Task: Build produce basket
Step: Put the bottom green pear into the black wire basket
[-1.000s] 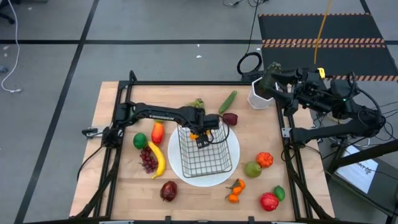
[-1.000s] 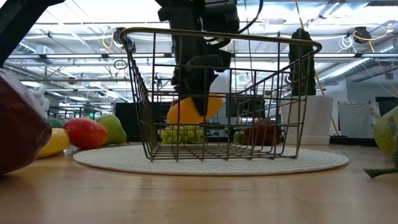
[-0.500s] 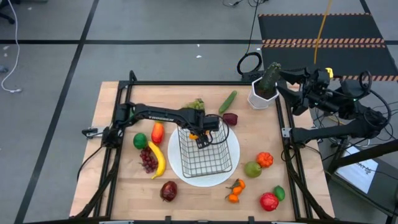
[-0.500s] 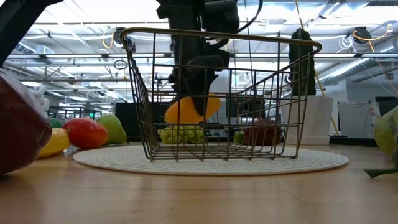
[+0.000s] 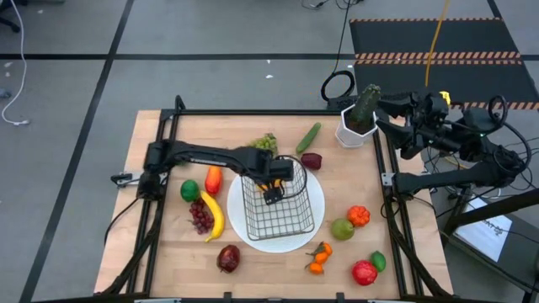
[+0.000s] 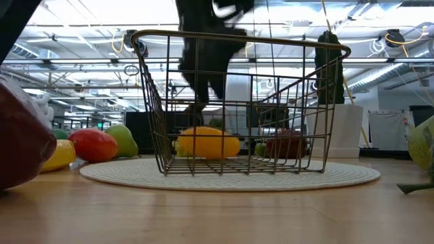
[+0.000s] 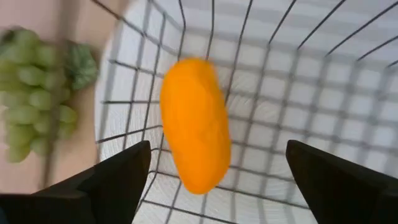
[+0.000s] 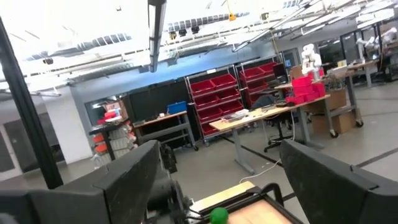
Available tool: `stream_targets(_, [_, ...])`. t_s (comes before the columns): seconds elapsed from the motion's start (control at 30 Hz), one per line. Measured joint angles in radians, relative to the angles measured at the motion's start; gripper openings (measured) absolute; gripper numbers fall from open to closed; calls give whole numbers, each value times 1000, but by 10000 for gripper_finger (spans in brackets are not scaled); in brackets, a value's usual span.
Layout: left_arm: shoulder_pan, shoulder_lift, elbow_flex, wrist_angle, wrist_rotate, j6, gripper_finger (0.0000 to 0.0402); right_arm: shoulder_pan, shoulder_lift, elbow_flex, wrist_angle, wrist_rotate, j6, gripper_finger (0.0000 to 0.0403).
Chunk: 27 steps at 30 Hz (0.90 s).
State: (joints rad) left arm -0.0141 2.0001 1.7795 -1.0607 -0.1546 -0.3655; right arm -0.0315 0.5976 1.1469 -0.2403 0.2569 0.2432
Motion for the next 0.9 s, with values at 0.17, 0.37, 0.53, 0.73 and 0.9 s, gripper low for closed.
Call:
stream_targets(0.17, [-8,-125,18,-1,-69,-71,332,0,4,0,-37,0,91,331])
stream_targets(0.37, [1,-275,17,-19,-139,-109,281,0,41,0,-40,1,192,331])
stream_targets(0.53, [7,-391,17,-29,-140,-106,245,0,95,0,-20,2,233,331])
stream_targets(0.73, [1,-530,17,-31,-138,-105,219,0,174,0,6,2,347,331])
stream_targets(0.9, [-23,-628,17,-37,-135,-82,208,1,242,0,57,0,448,331])
